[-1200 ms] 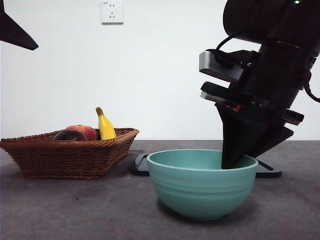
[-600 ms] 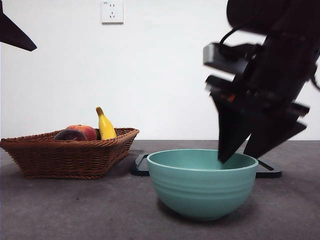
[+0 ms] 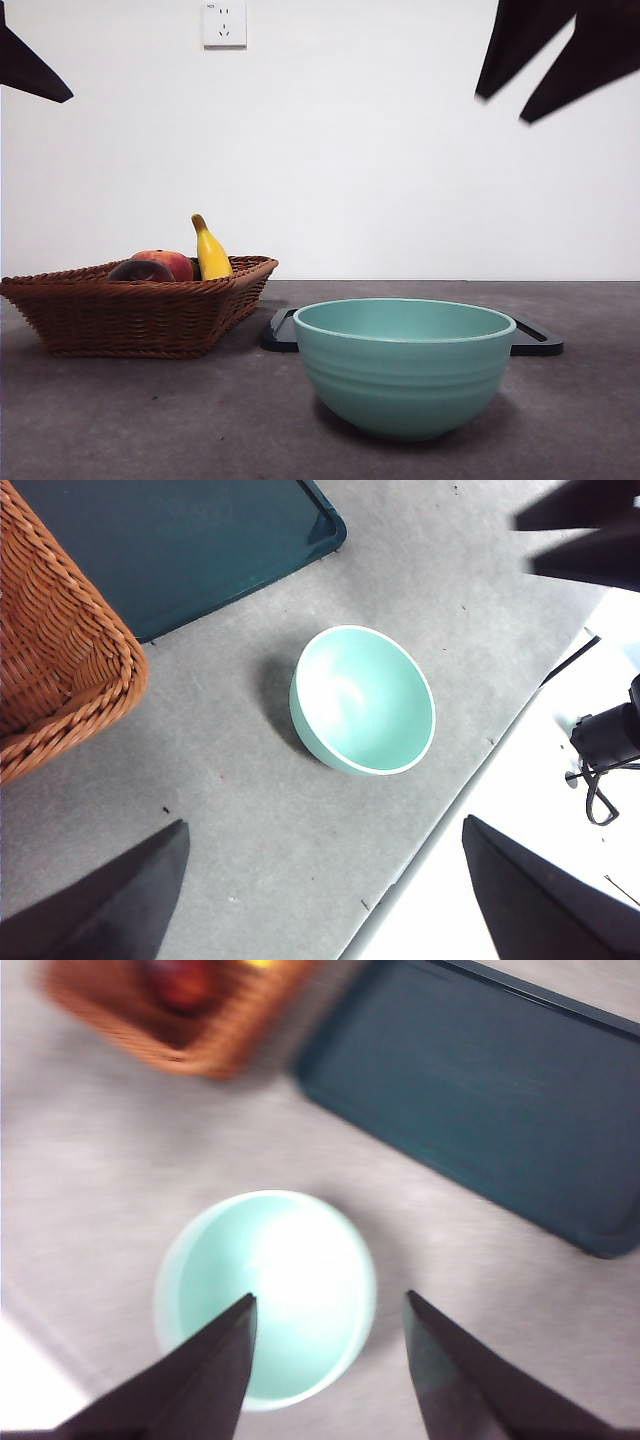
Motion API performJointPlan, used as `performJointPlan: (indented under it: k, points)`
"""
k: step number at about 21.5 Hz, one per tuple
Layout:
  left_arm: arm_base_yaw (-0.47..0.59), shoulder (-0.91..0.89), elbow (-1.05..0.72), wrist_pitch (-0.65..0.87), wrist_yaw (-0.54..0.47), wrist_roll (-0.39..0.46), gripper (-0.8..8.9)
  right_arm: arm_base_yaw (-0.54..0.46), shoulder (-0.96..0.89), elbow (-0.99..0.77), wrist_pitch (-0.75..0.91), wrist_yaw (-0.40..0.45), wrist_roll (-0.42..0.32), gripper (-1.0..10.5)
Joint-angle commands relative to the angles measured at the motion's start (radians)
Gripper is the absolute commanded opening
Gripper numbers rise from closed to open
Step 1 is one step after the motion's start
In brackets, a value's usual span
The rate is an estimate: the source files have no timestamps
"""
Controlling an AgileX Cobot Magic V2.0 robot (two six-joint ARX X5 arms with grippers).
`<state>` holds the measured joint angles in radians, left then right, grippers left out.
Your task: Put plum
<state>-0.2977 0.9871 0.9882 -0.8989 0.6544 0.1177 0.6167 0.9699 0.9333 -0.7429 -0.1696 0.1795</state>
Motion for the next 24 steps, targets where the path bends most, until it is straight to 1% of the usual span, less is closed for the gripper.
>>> performJointPlan:
  k: [1,4,6,9,20,21,24]
  points:
    - [-0.004,0.006,0.021,0.001,0.005,0.013,4.36,0.007,-0.049,0.017,-0.04,-0.058,-0.013,2.3]
    - [-0.004,0.006,0.021,-0.002,0.005,0.012,4.36,0.008,-0.11,0.017,-0.12,-0.125,-0.017,2.3]
    - [-0.004,0.006,0.021,-0.003,0.005,0.012,4.36,0.008,-0.135,0.017,-0.174,-0.156,-0.035,2.3]
    - [-0.004,0.006,0.021,-0.003,0.005,0.012,4.36,0.008,-0.143,0.017,-0.208,-0.156,-0.048,2.3]
    - [-0.004,0.006,0.021,-0.006,0.005,0.012,4.27,0.008,-0.142,0.017,-0.204,-0.156,-0.05,2.3]
    - [-0.004,0.006,0.021,-0.006,0.005,0.012,4.15,0.008,-0.142,0.017,-0.205,-0.156,-0.05,2.3]
    - [-0.004,0.006,0.021,-0.006,0.005,0.012,2.38,0.008,-0.142,0.017,-0.207,-0.156,-0.05,1.5]
